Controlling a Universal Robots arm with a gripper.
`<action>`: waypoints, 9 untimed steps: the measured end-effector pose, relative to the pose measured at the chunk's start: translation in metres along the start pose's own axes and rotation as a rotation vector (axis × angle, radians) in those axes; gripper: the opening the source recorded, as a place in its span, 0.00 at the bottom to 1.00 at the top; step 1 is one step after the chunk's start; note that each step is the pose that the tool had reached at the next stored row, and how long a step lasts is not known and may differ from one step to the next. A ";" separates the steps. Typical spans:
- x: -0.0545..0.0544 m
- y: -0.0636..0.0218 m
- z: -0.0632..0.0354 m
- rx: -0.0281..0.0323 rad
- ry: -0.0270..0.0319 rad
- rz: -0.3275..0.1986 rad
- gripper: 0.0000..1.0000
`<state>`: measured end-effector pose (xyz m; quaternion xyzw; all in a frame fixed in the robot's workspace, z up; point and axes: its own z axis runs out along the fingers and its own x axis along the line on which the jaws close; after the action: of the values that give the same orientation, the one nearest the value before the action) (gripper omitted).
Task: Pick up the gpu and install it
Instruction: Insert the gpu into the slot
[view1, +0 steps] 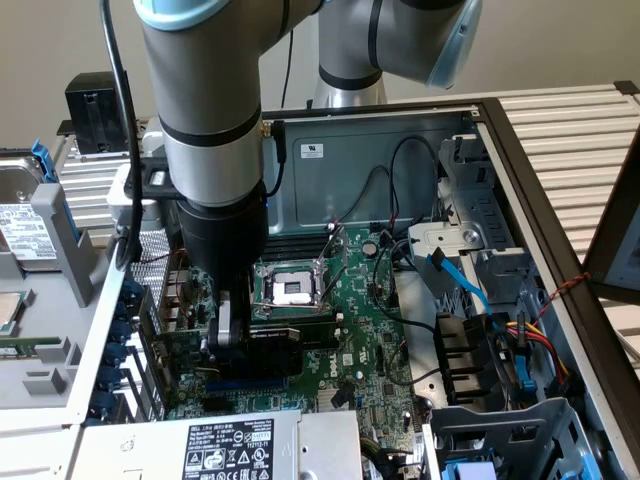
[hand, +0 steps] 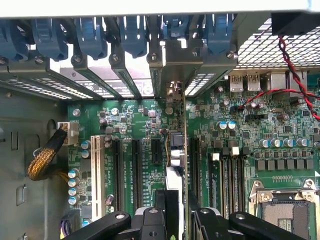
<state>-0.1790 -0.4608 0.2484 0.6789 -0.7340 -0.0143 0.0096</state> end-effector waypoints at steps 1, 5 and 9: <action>0.000 -0.0002 0.0000 -0.0001 0.0000 0.000 0.27; 0.001 -0.0015 -0.0001 -0.0001 0.0001 0.000 0.27; 0.001 -0.0018 -0.0001 -0.0001 0.0000 0.000 0.27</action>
<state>-0.1773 -0.4620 0.2485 0.6789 -0.7340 -0.0143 0.0096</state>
